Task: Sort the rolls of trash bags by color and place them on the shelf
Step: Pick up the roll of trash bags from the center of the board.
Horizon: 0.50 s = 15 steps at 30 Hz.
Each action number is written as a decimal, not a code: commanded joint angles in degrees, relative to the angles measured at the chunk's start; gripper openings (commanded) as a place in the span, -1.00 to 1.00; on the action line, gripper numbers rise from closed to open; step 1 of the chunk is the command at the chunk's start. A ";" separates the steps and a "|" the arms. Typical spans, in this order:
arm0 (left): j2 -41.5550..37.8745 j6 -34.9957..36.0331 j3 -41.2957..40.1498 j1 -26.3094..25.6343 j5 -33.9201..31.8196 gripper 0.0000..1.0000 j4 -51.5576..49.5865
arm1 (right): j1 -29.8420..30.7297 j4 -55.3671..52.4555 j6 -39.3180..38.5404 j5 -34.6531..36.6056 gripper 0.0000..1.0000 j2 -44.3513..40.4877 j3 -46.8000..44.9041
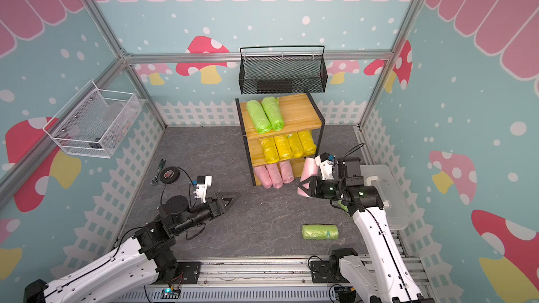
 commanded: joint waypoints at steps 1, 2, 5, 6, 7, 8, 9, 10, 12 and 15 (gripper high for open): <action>1.98 2.19 3.40 -0.43 6.76 0.98 9.84 | 2.86 4.03 2.39 -13.89 -1.00 0.16 2.44; 2.63 2.42 4.29 -0.56 7.49 0.98 10.96 | 4.99 4.98 2.22 -14.55 -1.00 -0.01 2.68; 4.91 3.71 7.18 -1.12 11.03 0.98 13.14 | 13.11 7.23 2.04 -14.76 -1.00 0.85 2.44; 5.65 4.15 8.22 -1.43 11.95 0.98 13.13 | 15.40 8.12 2.32 -14.72 -1.00 1.29 2.30; 6.53 4.75 9.38 -1.88 12.86 0.99 12.80 | 17.54 9.11 2.90 -14.32 -1.00 1.77 2.04; 7.23 5.47 10.35 -2.51 13.42 0.98 12.35 | 19.39 10.11 3.59 -14.15 -1.00 2.21 1.96; 7.69 6.14 11.03 -3.16 13.69 0.98 11.70 | 20.53 10.94 4.13 -14.28 -1.00 2.62 1.91; 8.11 6.85 11.76 -3.95 13.51 0.99 10.82 | 21.74 12.01 4.81 -14.69 -1.00 3.01 1.98; 8.69 7.95 12.60 -5.03 12.82 0.99 9.11 | 23.76 14.30 6.32 -15.25 -1.00 3.68 2.38; 9.56 8.45 12.89 -5.80 11.69 0.98 7.75 | 26.89 15.71 7.41 -15.54 -1.00 5.41 3.79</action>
